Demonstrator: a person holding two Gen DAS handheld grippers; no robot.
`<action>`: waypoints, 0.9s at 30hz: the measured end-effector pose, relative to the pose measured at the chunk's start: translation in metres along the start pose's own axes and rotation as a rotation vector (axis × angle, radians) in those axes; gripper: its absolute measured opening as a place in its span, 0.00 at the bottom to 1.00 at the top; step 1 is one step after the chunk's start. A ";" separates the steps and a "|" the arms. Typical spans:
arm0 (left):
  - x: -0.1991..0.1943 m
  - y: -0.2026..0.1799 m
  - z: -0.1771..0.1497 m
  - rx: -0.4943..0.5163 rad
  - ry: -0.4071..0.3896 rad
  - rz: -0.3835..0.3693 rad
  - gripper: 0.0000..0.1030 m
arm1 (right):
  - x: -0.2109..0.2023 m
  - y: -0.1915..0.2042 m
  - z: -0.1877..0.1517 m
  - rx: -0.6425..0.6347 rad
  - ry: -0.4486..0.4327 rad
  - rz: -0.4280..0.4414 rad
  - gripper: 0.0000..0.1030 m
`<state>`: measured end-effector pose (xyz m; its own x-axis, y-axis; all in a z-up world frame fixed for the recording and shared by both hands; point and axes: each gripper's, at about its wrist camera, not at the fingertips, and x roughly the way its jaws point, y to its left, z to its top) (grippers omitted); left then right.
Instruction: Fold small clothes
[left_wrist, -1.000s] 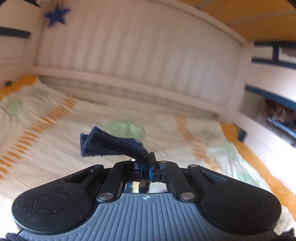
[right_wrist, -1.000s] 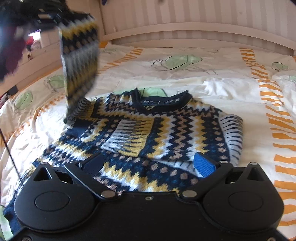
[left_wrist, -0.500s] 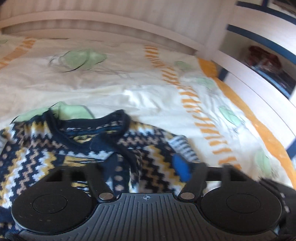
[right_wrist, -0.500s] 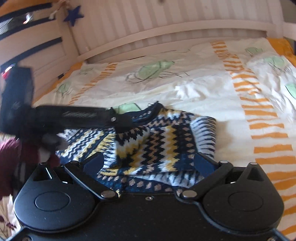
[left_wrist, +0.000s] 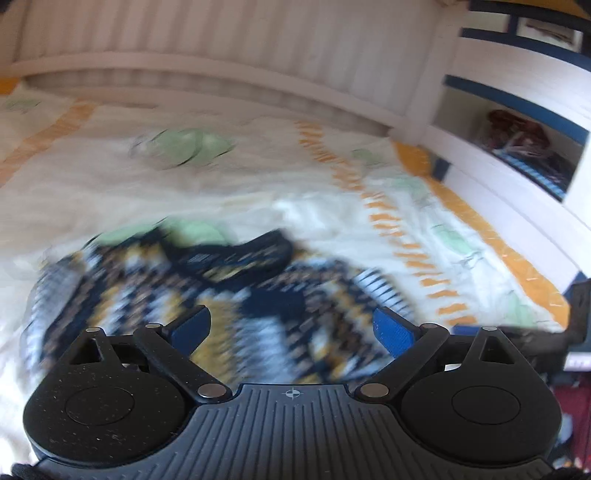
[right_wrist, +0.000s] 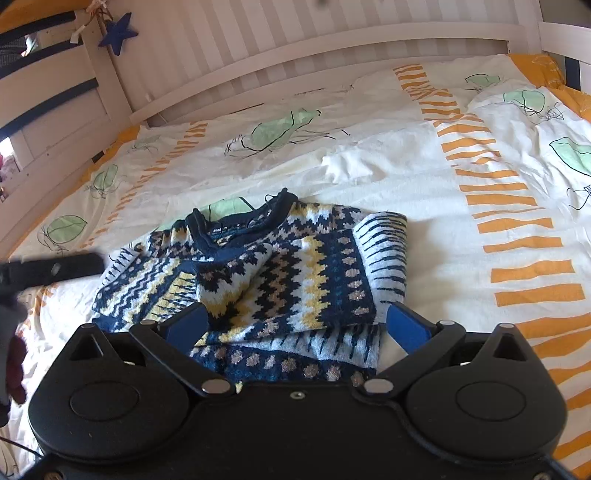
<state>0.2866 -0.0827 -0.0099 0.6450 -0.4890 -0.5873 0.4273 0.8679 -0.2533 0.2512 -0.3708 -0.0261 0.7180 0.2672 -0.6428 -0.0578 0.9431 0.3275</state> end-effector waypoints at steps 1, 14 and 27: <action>-0.004 0.010 -0.006 -0.014 0.014 0.028 0.93 | 0.000 0.001 -0.001 -0.005 -0.001 -0.002 1.00; -0.019 0.124 -0.059 -0.164 0.139 0.247 0.93 | 0.004 0.030 -0.024 -0.221 -0.049 -0.091 1.00; 0.004 0.151 -0.061 -0.205 0.225 0.308 0.99 | 0.060 0.107 -0.004 -0.396 -0.040 -0.106 1.00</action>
<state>0.3155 0.0514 -0.0976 0.5590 -0.1925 -0.8065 0.0872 0.9809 -0.1738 0.2851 -0.2530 -0.0319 0.7605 0.1641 -0.6282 -0.2390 0.9704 -0.0358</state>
